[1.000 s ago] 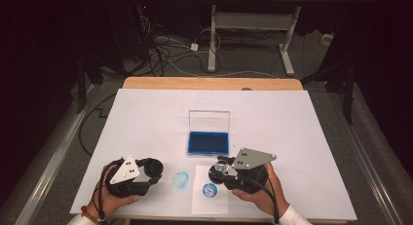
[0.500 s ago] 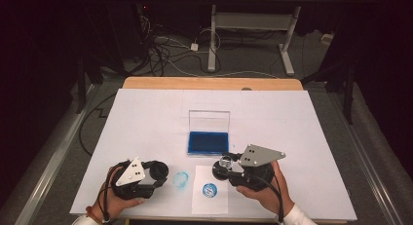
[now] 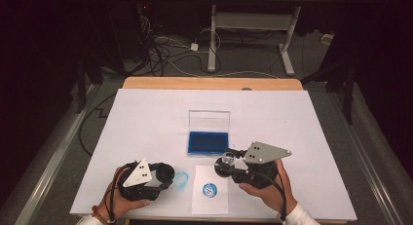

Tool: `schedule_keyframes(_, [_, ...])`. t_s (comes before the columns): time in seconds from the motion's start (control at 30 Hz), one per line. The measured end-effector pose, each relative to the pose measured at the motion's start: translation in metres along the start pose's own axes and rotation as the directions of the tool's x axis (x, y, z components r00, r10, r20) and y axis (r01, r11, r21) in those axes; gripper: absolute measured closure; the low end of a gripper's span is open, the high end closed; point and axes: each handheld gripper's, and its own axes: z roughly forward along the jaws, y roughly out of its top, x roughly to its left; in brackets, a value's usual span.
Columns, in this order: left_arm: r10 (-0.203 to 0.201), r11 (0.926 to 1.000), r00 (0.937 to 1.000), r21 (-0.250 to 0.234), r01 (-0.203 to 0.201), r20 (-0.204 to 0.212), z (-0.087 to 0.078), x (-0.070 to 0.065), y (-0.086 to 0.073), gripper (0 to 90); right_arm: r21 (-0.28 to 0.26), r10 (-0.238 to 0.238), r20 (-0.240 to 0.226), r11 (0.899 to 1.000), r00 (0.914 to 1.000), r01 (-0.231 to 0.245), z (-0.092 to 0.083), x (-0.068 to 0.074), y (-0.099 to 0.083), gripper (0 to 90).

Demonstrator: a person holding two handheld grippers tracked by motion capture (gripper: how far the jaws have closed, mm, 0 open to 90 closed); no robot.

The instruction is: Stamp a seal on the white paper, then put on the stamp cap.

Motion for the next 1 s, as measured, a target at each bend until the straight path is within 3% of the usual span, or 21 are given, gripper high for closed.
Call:
schedule_keyframes(0.33, [0.005, 1.0000, 0.9994, -0.005, -0.005, 0.036, 0.0068, -0.0022, 0.0046, 36.5, -0.008, 0.006, -0.014, 1.000, 0.9999, -0.007, 0.0000, -0.0022, 0.0036, 57.0])
schedule_keyframes(1.0, [0.002, 0.9999, 0.9993, -0.014, -0.001, 0.037, 0.0048, -0.0006, 0.0053, 36.5, 0.007, 0.000, -0.019, 1.000, 0.9998, 0.000, 0.0017, 0.0007, 0.0028, 57.0])
